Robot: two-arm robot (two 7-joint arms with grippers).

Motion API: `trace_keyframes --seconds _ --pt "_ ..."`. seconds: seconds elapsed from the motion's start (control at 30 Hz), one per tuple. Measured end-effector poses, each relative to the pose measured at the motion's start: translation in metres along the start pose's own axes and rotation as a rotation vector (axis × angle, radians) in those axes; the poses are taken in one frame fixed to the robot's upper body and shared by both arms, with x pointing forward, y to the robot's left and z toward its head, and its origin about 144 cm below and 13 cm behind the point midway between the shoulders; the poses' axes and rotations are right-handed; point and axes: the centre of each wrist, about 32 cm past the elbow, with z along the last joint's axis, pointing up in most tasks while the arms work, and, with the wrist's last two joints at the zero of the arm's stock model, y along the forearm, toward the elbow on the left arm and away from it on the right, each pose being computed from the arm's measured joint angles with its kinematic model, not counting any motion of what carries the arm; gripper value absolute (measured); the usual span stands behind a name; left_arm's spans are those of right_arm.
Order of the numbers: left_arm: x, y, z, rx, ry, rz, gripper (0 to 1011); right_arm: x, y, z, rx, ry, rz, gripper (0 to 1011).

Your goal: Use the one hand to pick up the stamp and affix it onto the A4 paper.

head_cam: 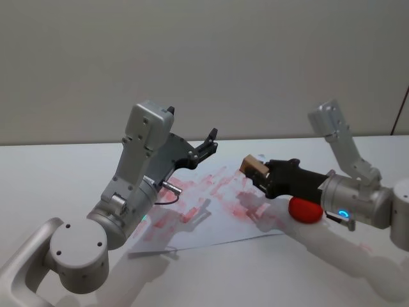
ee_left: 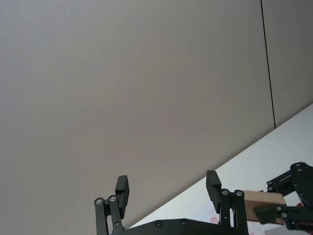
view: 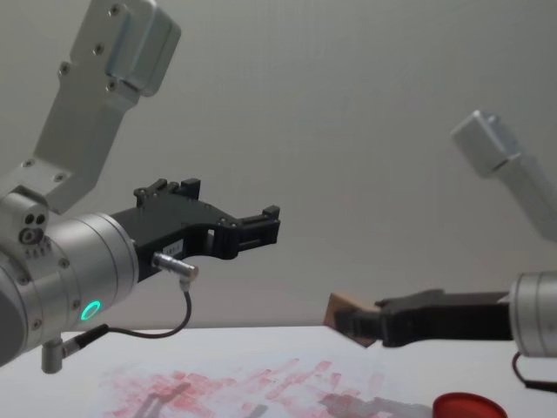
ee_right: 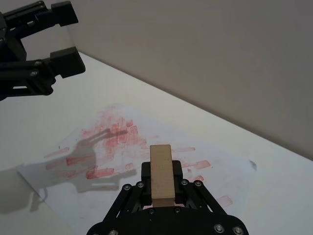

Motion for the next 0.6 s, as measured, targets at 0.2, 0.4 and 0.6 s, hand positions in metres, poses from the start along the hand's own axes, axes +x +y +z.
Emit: trace_keyframes --seconds 0.2,0.4,0.6 --pt "0.000 0.000 0.000 0.000 0.000 0.000 1001 0.002 0.012 -0.002 -0.076 0.025 0.033 218" --pt "0.000 0.000 0.000 0.000 0.000 0.000 1001 0.004 0.022 -0.005 -0.144 0.034 0.052 218" --pt "0.000 0.000 0.000 0.000 0.000 0.000 1001 0.007 0.032 -0.008 -0.205 0.035 0.069 218"
